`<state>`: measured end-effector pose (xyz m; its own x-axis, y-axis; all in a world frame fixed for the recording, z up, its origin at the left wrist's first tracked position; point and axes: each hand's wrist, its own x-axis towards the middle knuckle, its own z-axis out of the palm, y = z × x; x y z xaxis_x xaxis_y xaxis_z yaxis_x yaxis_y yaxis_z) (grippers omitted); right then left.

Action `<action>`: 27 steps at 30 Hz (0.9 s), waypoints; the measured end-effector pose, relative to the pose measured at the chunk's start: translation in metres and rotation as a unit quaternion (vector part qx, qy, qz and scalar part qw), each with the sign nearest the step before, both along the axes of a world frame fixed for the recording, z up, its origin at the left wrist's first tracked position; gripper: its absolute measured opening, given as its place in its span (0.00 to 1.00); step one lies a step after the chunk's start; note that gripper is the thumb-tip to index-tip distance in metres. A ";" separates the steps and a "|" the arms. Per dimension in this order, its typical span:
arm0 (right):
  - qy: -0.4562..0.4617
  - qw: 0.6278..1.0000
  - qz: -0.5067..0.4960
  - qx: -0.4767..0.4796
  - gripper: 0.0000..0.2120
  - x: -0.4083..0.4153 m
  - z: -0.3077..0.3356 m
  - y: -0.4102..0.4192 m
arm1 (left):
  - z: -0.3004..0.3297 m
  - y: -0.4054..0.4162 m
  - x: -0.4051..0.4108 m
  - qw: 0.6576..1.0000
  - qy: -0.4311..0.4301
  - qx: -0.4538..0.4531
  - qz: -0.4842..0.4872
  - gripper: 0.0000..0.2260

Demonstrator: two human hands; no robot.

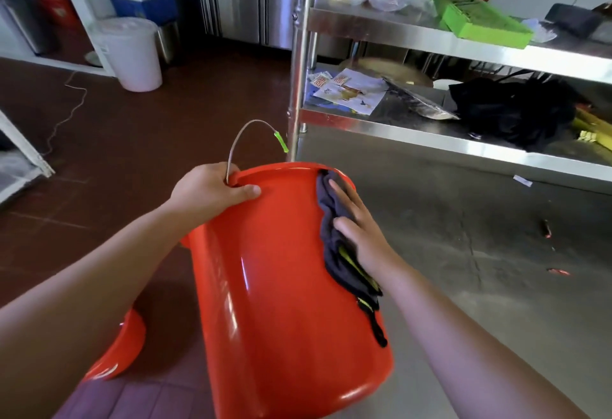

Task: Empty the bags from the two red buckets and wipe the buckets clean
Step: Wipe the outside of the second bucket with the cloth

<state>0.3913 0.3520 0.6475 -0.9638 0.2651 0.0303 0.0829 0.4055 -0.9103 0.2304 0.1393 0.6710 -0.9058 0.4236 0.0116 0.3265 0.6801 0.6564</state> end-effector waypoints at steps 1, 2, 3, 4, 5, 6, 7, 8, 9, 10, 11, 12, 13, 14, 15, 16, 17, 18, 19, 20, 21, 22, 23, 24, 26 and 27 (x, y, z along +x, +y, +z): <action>0.010 1.000 0.004 -0.025 0.27 0.005 -0.003 0.002 | 0.000 0.001 0.000 1.000 0.005 -0.005 0.004 0.14; 0.013 0.999 0.002 -0.038 0.27 0.011 -0.006 0.003 | 0.001 0.003 0.001 1.000 0.008 -0.006 0.006 0.15; 0.013 0.999 -0.004 -0.043 0.28 0.016 -0.007 0.003 | 0.002 0.006 0.001 1.000 0.013 -0.011 0.006 0.15; 0.012 0.999 -0.011 -0.040 0.28 0.021 -0.009 0.002 | 0.002 0.009 0.002 1.000 0.019 -0.019 0.006 0.16; 0.010 0.999 -0.018 -0.027 0.28 0.026 -0.010 0.000 | 0.003 0.011 0.002 0.999 0.027 -0.029 0.003 0.17; 0.002 1.000 -0.025 -0.008 0.28 0.032 -0.011 -0.003 | 0.004 0.014 0.002 0.999 0.036 -0.038 0.000 0.18; -0.010 0.999 -0.033 0.014 0.28 0.037 -0.011 -0.006 | 0.005 0.017 0.003 0.998 0.044 -0.045 -0.004 0.18; -0.023 0.998 -0.040 0.035 0.29 0.043 -0.010 -0.010 | 0.006 0.021 0.003 0.997 0.053 -0.052 -0.007 0.19; -0.034 0.997 -0.045 0.056 0.30 0.049 -0.007 -0.015 | 0.008 0.026 0.004 0.996 0.061 -0.058 -0.010 0.19; -0.046 0.994 -0.048 0.082 0.30 0.055 -0.004 -0.021 | 0.009 0.032 0.004 0.996 0.069 -0.063 -0.013 0.19; -0.057 0.990 -0.048 0.120 0.30 0.060 0.000 -0.026 | 0.011 0.039 0.006 0.994 0.077 -0.070 -0.017 0.20; -0.067 0.982 -0.044 0.170 0.30 0.065 0.002 -0.030 | 0.014 0.047 0.007 0.993 0.084 -0.078 -0.021 0.20; -0.074 0.971 -0.036 0.224 0.31 0.069 0.004 -0.034 | 0.016 0.055 0.008 0.992 0.091 -0.089 -0.027 0.21; -0.078 0.958 -0.028 0.275 0.32 0.074 0.004 -0.037 | 0.019 0.065 0.010 0.990 0.096 -0.099 -0.035 0.21; -0.079 0.944 -0.020 0.320 0.33 0.078 0.004 -0.040 | 0.021 0.075 0.012 0.988 0.102 -0.111 -0.043 0.22; -0.076 0.930 -0.015 0.359 0.34 0.083 0.004 -0.044 | 0.024 0.085 0.015 0.985 0.107 -0.123 -0.051 0.22; -0.070 0.918 -0.011 0.390 0.35 0.088 0.004 -0.049 | 0.026 0.094 0.018 0.983 0.114 -0.134 -0.058 0.23; -0.061 0.908 -0.006 0.415 0.34 0.094 0.003 -0.053 | 0.029 0.104 0.022 0.980 0.122 -0.144 -0.064 0.23; -0.051 0.899 -0.001 0.435 0.34 0.100 0.002 -0.058 | 0.031 0.113 0.025 0.977 0.130 -0.154 -0.069 0.23; -0.040 0.890 0.004 0.454 0.33 0.105 0.000 -0.062 | 0.033 0.121 0.029 0.974 0.139 -0.162 -0.072 0.24; -0.028 0.882 0.009 0.469 0.32 0.111 -0.001 -0.064 | 0.034 0.127 0.031 0.972 0.146 -0.170 -0.076 0.24; -0.015 0.876 0.014 0.481 0.32 0.116 -0.003 -0.065 | 0.036 0.133 0.033 0.969 0.153 -0.177 -0.079 0.24; -0.006 0.873 0.021 0.487 0.31 0.122 -0.004 -0.064 | 0.037 0.137 0.035 0.966 0.158 -0.185 -0.082 0.24; 0.002 0.873 0.027 0.487 0.31 0.128 -0.005 -0.062 | 0.037 0.141 0.036 0.964 0.165 -0.191 -0.083 0.24; 0.014 0.880 0.037 0.474 0.30 0.141 -0.008 -0.053 | 0.036 0.145 0.039 0.961 0.179 -0.197 -0.078 0.25; 0.017 0.887 0.040 0.460 0.30 0.148 -0.010 -0.048 | 0.036 0.146 0.041 0.960 0.185 -0.197 -0.073 0.24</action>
<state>0.5391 0.3044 0.6379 -0.9730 0.0439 0.2268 -0.0007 0.9813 -0.1926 0.2710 0.2858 0.7071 -0.8007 0.5838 0.1342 0.5991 0.7806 0.1781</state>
